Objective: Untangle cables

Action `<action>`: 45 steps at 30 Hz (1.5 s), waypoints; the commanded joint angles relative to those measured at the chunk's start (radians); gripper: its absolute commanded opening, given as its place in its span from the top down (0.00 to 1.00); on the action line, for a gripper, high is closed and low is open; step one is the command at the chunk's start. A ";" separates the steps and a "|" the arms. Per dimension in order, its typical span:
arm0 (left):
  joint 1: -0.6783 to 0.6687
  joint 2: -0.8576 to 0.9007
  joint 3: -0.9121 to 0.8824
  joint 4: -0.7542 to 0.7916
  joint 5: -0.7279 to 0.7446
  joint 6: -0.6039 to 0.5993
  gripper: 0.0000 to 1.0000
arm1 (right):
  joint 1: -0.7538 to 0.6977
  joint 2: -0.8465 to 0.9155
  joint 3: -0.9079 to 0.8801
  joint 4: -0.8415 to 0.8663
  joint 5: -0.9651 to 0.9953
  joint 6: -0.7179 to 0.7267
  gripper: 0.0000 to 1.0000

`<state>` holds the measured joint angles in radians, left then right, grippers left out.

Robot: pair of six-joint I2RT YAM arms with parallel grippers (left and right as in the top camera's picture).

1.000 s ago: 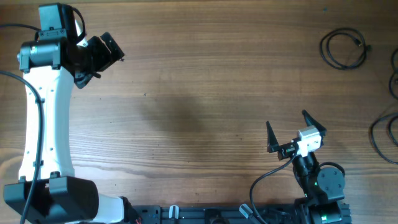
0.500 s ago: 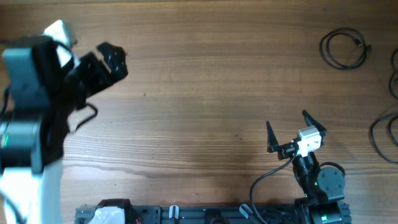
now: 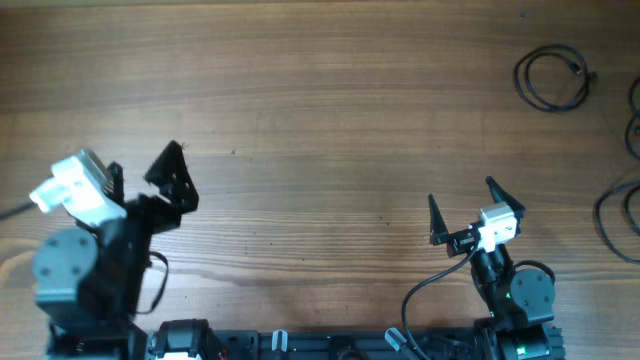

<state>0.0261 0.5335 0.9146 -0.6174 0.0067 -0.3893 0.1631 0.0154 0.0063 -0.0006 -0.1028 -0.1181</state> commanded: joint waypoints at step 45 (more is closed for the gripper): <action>0.002 -0.529 -0.909 0.542 0.003 0.206 0.00 | 0.004 -0.012 -0.001 0.003 0.017 -0.011 0.00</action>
<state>0.0273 0.0139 0.0135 -0.0753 -0.0017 -0.2024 0.1631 0.0154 0.0063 -0.0006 -0.1024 -0.1184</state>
